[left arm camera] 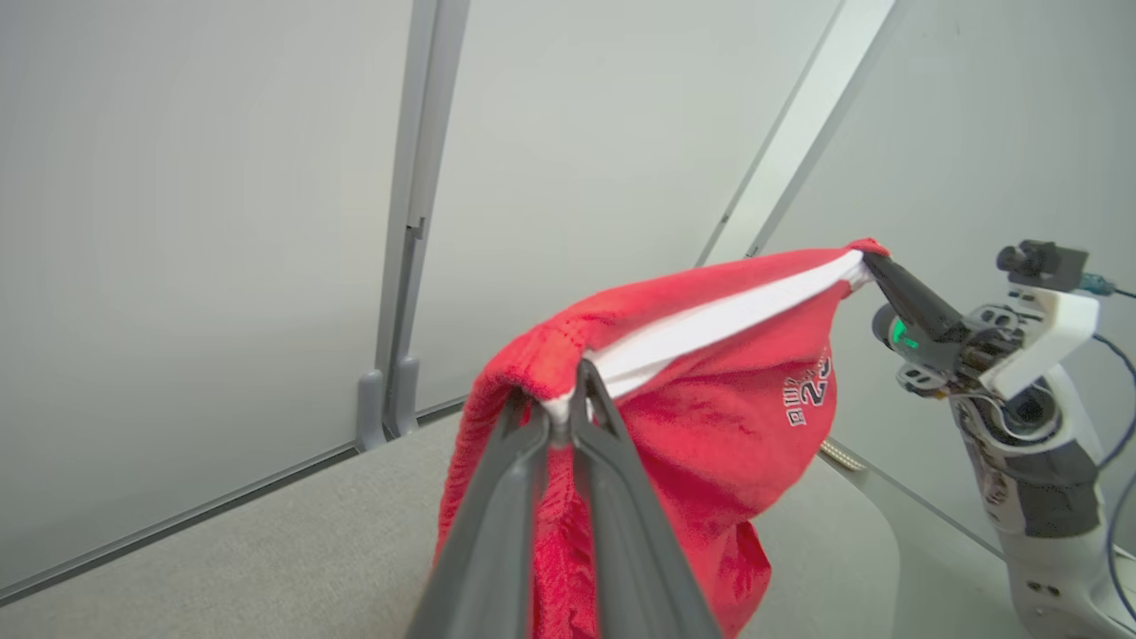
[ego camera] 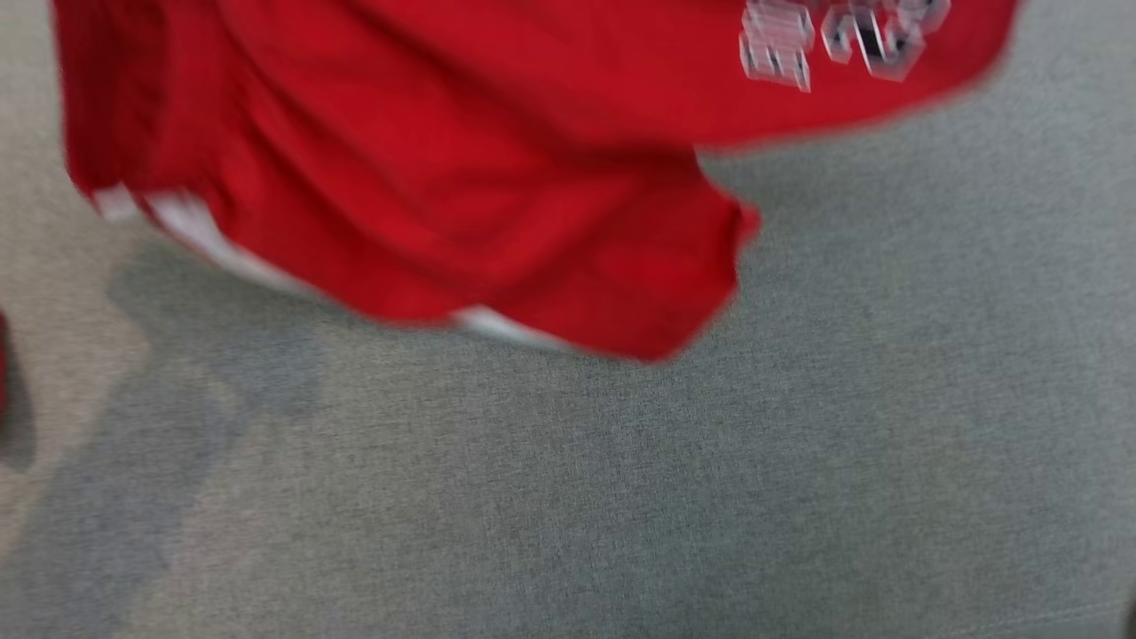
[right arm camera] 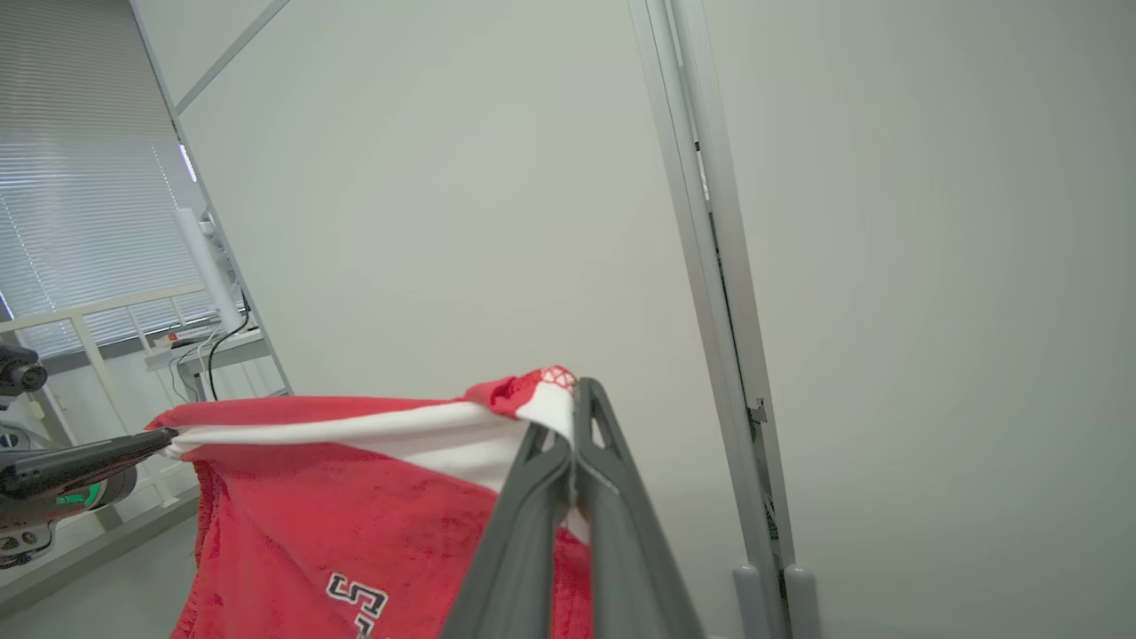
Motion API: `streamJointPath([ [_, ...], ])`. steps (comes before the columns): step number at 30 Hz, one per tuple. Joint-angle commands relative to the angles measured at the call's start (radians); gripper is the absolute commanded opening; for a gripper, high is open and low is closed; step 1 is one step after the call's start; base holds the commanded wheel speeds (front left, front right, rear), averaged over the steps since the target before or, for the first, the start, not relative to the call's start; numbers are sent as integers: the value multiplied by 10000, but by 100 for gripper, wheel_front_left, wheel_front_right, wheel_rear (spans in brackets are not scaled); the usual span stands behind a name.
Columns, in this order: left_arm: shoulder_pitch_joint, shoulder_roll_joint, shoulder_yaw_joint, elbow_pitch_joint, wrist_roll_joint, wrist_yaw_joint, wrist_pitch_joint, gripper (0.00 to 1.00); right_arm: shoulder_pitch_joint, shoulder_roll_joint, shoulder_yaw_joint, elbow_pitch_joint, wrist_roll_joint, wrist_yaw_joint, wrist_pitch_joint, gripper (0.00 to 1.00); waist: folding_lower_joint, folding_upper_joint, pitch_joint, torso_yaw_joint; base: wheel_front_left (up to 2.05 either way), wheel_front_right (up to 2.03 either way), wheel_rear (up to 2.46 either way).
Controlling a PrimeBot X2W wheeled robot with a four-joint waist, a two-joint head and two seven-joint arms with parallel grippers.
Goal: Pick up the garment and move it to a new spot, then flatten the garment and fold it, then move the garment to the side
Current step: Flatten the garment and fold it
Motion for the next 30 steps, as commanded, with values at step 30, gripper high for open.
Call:
streamJointPath([
  [30,710,-3707,-4047,6154,2188,-1509,-4143,0,-832,560,4749,6775,47,0,-6125,0,0,0,1577,-606,0,0,0],
])
